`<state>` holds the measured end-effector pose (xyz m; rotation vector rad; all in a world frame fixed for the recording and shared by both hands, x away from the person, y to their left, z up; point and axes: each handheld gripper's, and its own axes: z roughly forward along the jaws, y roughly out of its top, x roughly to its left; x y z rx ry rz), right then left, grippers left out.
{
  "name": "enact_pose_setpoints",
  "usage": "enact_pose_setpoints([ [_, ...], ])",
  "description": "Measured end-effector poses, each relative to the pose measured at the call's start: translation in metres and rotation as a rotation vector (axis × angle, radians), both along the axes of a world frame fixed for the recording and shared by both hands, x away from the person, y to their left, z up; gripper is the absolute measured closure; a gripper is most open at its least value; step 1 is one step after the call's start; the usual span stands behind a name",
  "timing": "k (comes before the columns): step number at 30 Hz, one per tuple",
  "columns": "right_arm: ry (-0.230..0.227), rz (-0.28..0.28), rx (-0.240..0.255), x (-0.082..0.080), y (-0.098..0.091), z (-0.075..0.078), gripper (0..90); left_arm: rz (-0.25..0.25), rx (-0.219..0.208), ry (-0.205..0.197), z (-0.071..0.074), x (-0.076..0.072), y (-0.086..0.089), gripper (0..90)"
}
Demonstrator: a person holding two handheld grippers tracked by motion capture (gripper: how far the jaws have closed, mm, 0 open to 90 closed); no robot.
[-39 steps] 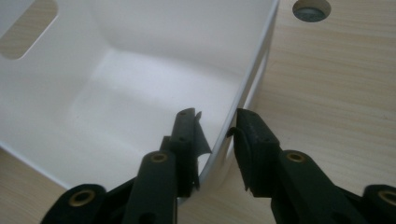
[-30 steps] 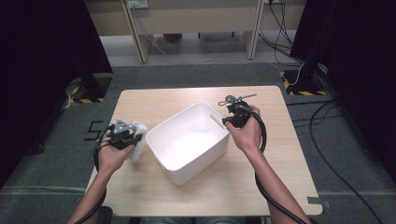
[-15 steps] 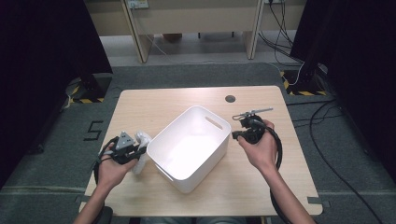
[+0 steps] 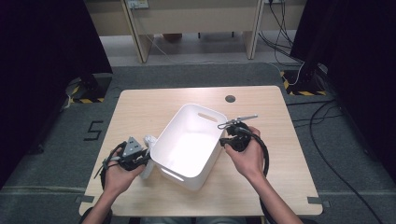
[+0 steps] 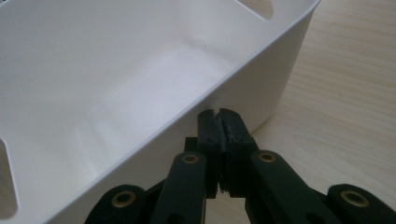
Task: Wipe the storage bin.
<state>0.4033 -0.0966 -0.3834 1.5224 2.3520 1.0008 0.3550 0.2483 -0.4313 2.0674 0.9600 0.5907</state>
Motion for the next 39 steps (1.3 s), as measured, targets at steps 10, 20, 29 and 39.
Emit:
enact_pose_setpoints([
  [10,-0.027,-0.109,0.003,0.037,0.016,-0.002,88.1,-0.006,0.027,0.008,0.006,0.035,-0.025,79.7],
  [20,-0.055,-0.14,0.042,0.036,-0.005,0.01,76.7,-0.024,0.064,0.0,0.009,0.024,-0.025,79.3],
  [29,-0.081,-0.114,0.108,0.007,-0.008,0.017,71.0,-0.047,0.047,-0.034,0.013,-0.019,-0.024,79.2],
  [39,-0.067,-0.085,0.077,-0.002,0.0,0.015,70.2,-0.084,0.045,-0.045,0.011,-0.04,-0.034,79.3],
])
